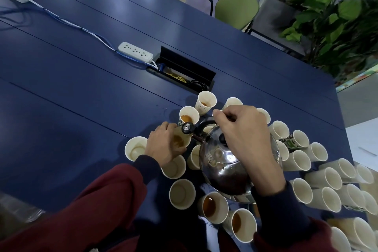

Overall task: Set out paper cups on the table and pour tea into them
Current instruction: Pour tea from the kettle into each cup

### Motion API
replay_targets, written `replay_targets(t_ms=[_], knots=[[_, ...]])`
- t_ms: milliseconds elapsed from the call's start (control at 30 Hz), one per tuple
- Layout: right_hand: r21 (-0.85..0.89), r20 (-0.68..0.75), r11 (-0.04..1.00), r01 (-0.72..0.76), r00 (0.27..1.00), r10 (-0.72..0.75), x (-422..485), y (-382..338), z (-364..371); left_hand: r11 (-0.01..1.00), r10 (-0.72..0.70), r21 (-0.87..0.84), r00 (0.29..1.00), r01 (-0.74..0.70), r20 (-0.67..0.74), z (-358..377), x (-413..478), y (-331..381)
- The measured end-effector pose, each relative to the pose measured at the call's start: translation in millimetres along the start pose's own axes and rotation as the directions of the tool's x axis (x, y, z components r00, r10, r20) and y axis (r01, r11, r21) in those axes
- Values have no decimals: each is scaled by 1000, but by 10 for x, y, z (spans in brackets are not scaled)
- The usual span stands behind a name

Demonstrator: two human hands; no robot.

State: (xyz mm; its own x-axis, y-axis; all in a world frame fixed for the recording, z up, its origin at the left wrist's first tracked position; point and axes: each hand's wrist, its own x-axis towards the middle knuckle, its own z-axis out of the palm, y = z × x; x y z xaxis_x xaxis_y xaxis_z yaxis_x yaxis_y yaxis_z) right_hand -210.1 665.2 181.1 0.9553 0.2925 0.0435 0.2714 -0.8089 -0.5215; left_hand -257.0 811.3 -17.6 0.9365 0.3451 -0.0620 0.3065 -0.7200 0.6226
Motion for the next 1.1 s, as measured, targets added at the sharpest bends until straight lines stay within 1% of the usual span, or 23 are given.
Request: replay_targets(t_ms=[367,633,733,833,967,1033,1100], knots=[[-41,-17,999,15,1000,-16,9,-21,-26,1000,5,7,1000,-5,12,-21,-3,-2],[63,-35,997,40,999,-38,10,7,-67,999,-15,32,999,13,47,-40,-1,6],[128,-69,991,27,997,-18,2,35,-102,998,-25,58,999,22,45,-56,-18,24],[226,-117,974,-15,992,42,-24,106,-188,996,-41,79,999,41,3,-71,-52,58],[342,-187,938,-46,976,115,-68,243,-303,996,-63,46,990,70,-130,-98,-123,121],[347,-205,937,-46,971,124,-98,303,-363,998,-60,7,979,62,-197,-94,-165,161],[316,-224,948,-35,968,110,-126,367,-420,1000,5,-13,972,-8,-235,-71,-203,206]])
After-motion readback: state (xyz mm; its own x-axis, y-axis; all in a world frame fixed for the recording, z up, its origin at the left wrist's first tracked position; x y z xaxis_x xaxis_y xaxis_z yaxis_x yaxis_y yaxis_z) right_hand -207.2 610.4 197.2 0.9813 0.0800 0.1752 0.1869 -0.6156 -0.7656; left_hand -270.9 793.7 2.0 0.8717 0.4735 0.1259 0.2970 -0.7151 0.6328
